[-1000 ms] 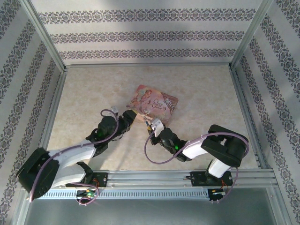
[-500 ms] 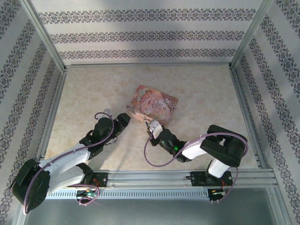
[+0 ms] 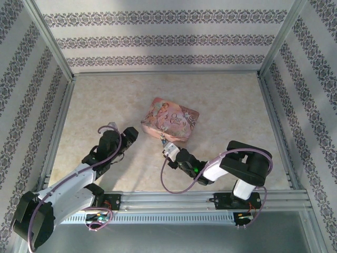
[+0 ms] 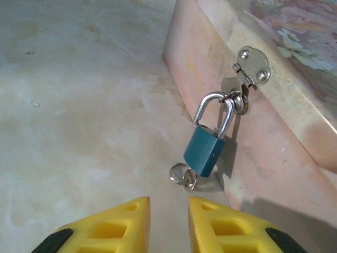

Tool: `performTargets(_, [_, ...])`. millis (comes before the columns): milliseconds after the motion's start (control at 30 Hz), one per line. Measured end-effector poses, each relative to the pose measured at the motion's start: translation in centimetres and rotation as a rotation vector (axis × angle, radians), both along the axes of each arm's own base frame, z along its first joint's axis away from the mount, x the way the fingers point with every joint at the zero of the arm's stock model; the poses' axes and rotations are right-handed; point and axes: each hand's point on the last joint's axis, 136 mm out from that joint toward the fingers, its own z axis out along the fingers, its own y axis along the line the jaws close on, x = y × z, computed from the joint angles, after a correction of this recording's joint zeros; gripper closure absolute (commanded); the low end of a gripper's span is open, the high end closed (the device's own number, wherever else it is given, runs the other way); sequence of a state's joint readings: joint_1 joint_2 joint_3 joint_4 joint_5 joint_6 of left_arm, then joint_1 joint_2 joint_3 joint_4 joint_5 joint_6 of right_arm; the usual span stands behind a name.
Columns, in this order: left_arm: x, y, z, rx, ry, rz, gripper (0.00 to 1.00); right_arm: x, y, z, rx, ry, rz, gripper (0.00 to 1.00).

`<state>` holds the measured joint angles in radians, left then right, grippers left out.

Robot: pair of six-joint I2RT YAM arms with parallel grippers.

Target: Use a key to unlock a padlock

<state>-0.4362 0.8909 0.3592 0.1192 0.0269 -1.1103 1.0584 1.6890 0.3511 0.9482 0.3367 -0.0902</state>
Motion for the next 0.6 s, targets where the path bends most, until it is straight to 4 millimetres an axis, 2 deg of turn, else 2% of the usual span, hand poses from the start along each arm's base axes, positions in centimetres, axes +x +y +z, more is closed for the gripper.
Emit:
performTargets(133, [0.9,1.6,1.5,0.030,-0.023,0.018,0.21,-0.5,-1.3,1.1,0.004,0.003,-0.016,0.65])
performTargets(233, [1.9,3.0,2.6,0.053,-0.038,0.024,0.13,-0.7,-1.7,3.8,0.065,0.004,-0.030,0.56])
performTargets(333, [3.5,3.6,3.6,0.082,-0.040,-0.005,0.11,-1.1,-2.1,6.4,0.168,0.057,-0.030,0.40])
performTargets(467, [6.3,3.0,4.6,0.106,-0.036,-0.091,0.07,-1.0,-3.7,8.2,0.323,0.214,-0.064,0.20])
performTargets(600, [8.8,1.6,4.1,0.115,-0.009,-0.199,0.07,-1.2,-4.9,9.4,0.478,0.374,-0.096,0.03])
